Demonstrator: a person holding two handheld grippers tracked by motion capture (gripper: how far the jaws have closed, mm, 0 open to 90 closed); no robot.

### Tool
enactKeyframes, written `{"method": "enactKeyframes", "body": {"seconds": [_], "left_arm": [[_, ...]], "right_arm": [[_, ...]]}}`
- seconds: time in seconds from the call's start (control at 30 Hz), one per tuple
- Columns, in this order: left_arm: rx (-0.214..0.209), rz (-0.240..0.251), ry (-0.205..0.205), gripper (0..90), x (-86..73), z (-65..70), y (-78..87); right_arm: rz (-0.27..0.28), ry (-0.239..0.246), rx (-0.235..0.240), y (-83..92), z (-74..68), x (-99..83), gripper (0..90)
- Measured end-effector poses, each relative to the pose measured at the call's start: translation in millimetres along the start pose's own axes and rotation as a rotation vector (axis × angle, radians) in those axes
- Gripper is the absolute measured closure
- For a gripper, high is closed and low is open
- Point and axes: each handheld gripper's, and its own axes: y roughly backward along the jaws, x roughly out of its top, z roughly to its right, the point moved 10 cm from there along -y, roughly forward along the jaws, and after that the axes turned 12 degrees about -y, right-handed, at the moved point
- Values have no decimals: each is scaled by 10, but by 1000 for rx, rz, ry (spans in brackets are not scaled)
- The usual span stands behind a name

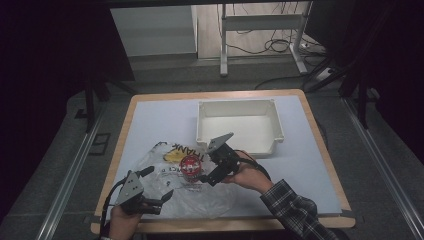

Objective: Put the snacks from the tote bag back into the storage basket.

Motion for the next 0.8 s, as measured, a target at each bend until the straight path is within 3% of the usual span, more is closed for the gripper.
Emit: {"method": "enactKeyframes", "body": {"seconds": [0.57,0.8], "left_arm": [[-1,-2,-2,30,-3,1,0],[-1,-3,-3,30,-5,0,0]], "right_arm": [[-108,48,-11,-274,-64,-21,27],[-129,55,-28,-398,-72,5,67]]}}
